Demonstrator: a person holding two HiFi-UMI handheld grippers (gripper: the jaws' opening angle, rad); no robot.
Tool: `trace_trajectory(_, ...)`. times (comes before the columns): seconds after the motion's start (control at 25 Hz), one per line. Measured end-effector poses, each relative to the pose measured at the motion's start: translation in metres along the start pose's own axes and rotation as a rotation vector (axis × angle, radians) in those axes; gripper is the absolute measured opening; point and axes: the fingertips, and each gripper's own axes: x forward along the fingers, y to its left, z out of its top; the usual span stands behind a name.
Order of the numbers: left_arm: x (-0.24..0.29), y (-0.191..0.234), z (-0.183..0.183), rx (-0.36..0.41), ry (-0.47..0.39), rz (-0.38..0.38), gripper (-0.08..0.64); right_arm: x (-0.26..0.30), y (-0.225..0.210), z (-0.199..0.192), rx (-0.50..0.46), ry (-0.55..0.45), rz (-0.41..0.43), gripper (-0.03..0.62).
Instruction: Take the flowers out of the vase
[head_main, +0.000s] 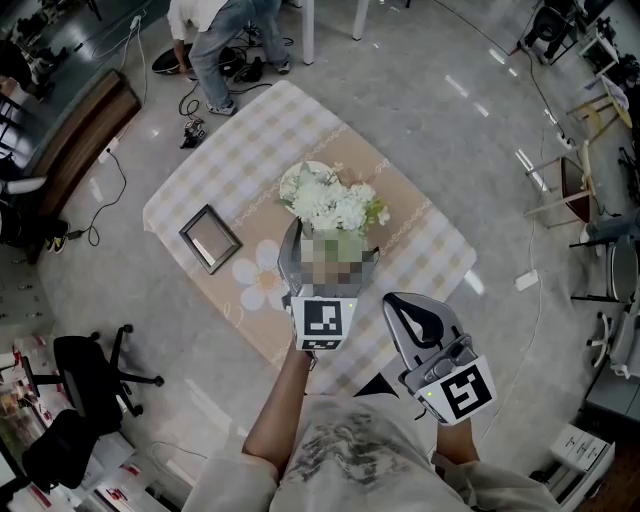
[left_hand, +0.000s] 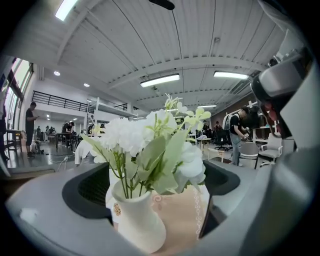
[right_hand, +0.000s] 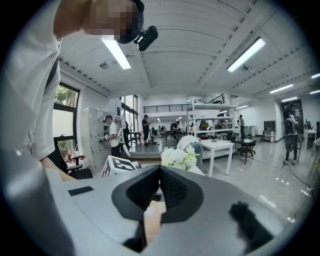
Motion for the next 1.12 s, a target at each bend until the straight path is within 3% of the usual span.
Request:
trace_trajectory(0.16,0.0,0.002,0.001,-0.005,-0.011,0.005,0.567,-0.001,-0.002,-0.002,0.007,0.001,-0.005,0.015)
trace_trajectory(0.84,-0.008,-0.002,0.013,-0.056,-0.062,0.004,0.302,-0.004,-0.002,-0.005,0.021,0.009,-0.016,0.015)
trace_trajectory(1.12,-0.013,0.002,0.012,-0.087,-0.064,0.013,0.239,-0.003,0.0,-0.004,0.02,0.004,-0.014,0.015)
